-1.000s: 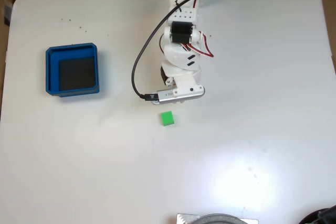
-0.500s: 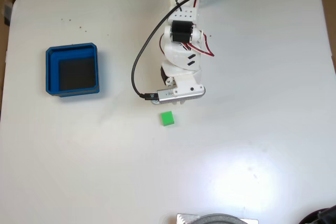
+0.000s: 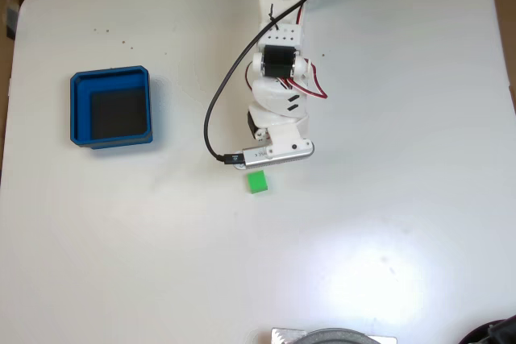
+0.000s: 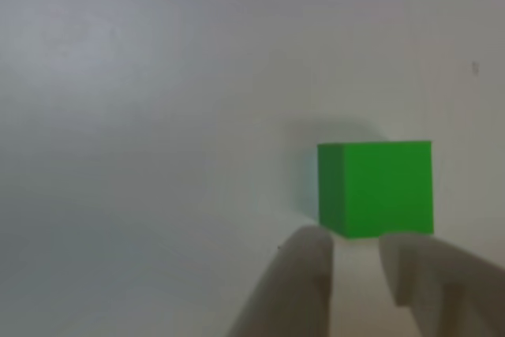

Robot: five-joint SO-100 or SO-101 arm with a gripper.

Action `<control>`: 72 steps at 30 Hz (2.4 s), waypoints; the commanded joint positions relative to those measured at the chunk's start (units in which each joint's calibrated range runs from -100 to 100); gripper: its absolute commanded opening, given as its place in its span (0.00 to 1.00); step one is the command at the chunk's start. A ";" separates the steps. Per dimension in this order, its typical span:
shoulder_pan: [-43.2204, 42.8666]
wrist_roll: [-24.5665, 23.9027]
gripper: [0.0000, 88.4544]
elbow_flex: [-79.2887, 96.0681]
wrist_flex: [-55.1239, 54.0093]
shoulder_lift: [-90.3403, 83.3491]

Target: Pick up green cube and drop it in the blue box

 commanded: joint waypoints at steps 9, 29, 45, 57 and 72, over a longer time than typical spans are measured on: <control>0.69 0.20 0.02 -3.91 -8.37 3.95; 1.38 0.20 0.22 -3.82 -8.21 3.70; 1.38 0.20 0.32 -3.55 -8.13 3.95; 1.38 0.20 0.32 -3.37 -8.04 4.12; 1.45 0.20 0.40 -3.64 -8.37 7.22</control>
